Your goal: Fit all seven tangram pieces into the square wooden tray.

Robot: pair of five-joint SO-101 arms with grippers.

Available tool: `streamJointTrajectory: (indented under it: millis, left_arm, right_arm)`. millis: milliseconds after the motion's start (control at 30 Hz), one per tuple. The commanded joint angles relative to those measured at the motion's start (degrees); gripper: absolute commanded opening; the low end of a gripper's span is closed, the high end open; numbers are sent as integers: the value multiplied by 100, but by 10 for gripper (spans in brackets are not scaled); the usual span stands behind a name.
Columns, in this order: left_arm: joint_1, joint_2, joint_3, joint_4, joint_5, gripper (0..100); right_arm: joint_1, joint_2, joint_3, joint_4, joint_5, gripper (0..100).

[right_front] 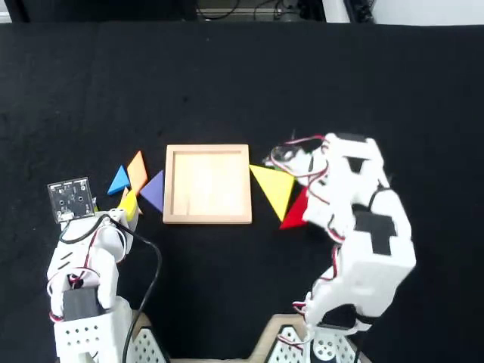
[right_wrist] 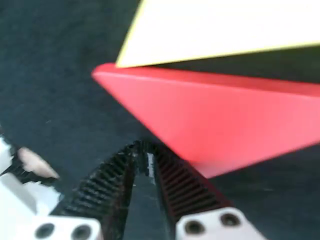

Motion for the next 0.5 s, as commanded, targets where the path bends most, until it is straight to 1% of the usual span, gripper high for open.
streamJointTrajectory:
  millis: [0,200,367,467]
  left_arm:
    - [-31,9,101,-97,-26,257]
    - [-31,9,101,-97,-26,257]
    - [-22,9,101,-105,-26,257]
    - [-22,9,101,-105,-26,257]
  right_arm:
    - [123,215,-840,-79,-79,11]
    - [-18,549,-1666,-88,-105,11]
    - [-141,620,-1938,-70,-114,11]
    - [-229,620,-2097,255,-114,11]
